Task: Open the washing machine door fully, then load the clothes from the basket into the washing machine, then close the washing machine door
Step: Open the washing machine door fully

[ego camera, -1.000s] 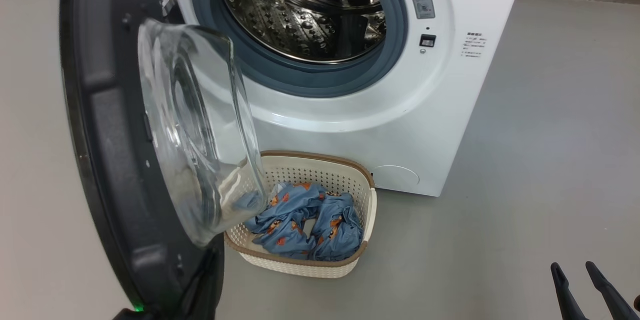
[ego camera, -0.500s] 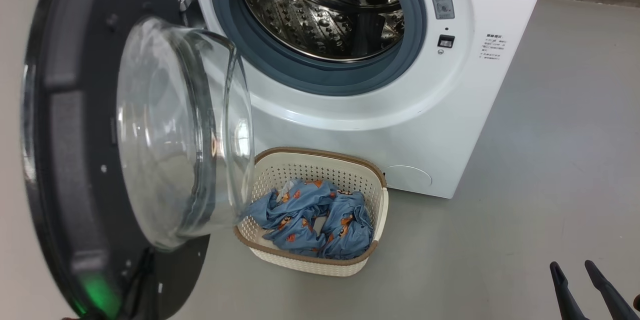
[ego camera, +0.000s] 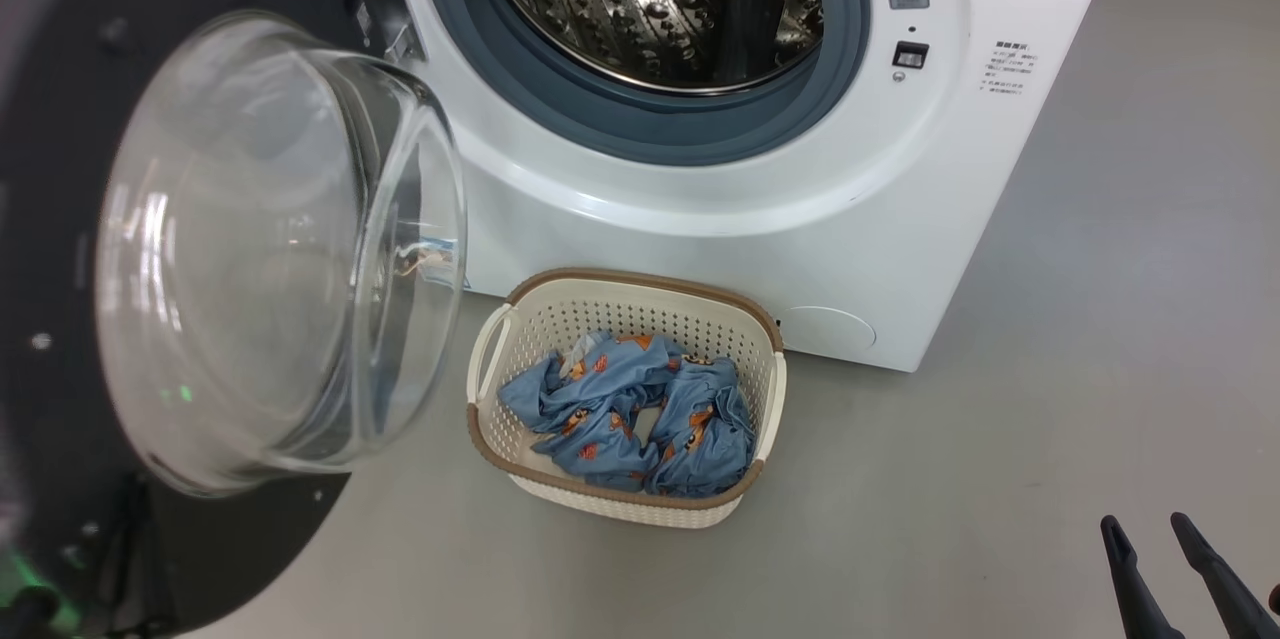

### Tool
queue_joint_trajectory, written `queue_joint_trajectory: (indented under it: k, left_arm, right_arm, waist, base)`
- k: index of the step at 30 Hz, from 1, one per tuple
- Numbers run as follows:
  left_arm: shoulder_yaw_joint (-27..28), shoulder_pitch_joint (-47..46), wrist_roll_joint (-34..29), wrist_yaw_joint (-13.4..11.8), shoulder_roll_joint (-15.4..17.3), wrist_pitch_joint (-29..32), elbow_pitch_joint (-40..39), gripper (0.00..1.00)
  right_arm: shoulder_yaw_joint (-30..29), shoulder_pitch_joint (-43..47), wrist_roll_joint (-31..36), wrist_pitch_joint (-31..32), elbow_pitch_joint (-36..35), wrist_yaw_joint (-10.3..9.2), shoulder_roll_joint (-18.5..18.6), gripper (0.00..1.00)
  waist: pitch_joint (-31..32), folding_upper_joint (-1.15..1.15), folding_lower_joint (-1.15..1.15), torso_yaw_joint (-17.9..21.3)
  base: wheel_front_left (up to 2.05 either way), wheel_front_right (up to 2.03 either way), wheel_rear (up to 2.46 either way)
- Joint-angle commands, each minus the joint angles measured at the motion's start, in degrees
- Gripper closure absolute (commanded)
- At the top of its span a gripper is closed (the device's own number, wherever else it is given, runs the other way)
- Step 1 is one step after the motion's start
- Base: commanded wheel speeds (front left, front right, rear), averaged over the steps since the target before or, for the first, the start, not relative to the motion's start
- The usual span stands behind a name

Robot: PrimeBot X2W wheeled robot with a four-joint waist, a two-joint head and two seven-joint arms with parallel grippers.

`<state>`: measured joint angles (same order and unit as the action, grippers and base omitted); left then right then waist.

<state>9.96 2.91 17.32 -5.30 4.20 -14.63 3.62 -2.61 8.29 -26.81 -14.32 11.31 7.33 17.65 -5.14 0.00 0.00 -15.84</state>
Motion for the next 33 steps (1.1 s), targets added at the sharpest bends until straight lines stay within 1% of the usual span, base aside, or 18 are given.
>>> queue_joint_trajectory:
  k: [1, 6, 11, 15, 21, 33]
  left_arm:
    - [4.8, -3.3, -0.9, -0.3, 2.3, -0.4, -0.2, 1.0]
    - [9.2, -5.9, -1.1, 0.1, 3.5, -0.4, 2.3, 1.0]
    - [12.9, -8.4, -1.6, 1.1, 4.9, -0.4, 5.3, 1.0]
    - [14.6, -10.0, -2.1, 1.8, 6.0, -0.4, 7.8, 1.0]
    - [17.3, -14.4, -3.1, 4.0, 9.0, -0.4, 13.8, 1.0]
    - [24.5, -22.1, -4.4, 5.5, 12.9, -0.4, 21.7, 1.0]
  right_arm:
    - [0.7, -1.0, 0.1, -0.7, -1.6, 0.16, 1.4, 0.0]
    - [0.3, -0.9, 0.1, -0.7, -1.7, 0.16, 1.3, 0.0]
    - [0.2, -1.2, 0.0, -0.7, -1.8, 0.16, 1.4, 0.0]
    - [0.4, -1.5, 0.0, -0.7, -1.8, 0.16, 1.5, 0.0]
    - [0.8, -2.4, -0.2, -0.7, -2.3, 0.16, 2.0, 0.0]
    - [1.0, -4.6, -0.4, -0.7, -3.2, 0.16, 3.2, 0.0]
  waist:
    - [-0.6, 0.0, 0.0, 0.0]
    - [-1.1, 0.0, 0.0, -0.2]
    - [-2.0, 0.0, 0.0, -0.3]
    - [-2.5, 0.0, 0.0, -0.3]
    - [-4.3, 0.0, 0.0, -0.1]
    - [-8.8, 0.0, 0.0, 0.6]
  base:
    - [0.0, 0.0, 0.0]
    - [0.0, 0.0, 0.0]
    - [0.0, 0.0, 0.0]
    - [0.0, 0.0, 0.0]
    - [0.0, 0.0, 0.0]
    - [0.0, 0.0, 0.0]
